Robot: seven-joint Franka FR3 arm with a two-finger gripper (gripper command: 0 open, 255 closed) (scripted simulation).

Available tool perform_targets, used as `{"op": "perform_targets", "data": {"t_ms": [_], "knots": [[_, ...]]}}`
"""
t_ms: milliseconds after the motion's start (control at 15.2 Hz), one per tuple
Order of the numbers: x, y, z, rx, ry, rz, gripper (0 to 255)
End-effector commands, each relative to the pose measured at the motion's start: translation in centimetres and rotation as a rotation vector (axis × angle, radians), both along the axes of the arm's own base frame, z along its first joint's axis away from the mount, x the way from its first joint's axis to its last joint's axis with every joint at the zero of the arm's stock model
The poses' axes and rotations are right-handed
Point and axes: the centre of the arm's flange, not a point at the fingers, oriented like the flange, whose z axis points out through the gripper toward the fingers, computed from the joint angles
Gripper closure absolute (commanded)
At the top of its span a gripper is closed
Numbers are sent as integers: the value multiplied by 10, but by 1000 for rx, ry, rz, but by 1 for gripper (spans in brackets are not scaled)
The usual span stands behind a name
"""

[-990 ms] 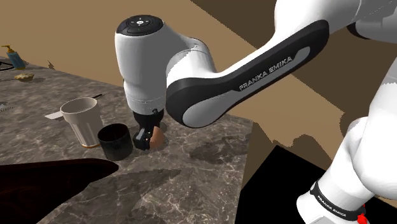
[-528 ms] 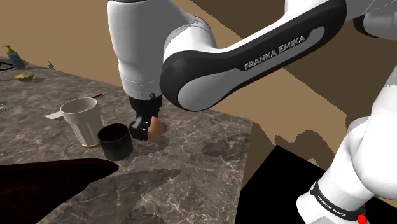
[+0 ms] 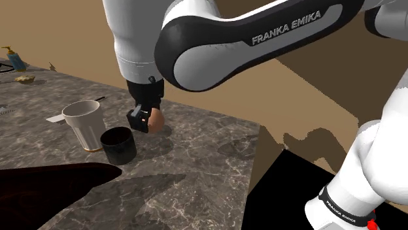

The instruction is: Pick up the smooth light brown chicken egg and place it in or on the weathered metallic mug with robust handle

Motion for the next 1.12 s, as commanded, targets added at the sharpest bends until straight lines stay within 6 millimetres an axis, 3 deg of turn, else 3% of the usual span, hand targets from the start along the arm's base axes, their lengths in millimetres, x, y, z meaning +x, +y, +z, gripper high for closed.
{"op": "perform_targets", "data": {"t_ms": [0,792,1056], "knots": [[18,8,3,0,0,0,255],[164,70,12,0,0,0,255],[164,70,-9,0,0,0,255]]}}
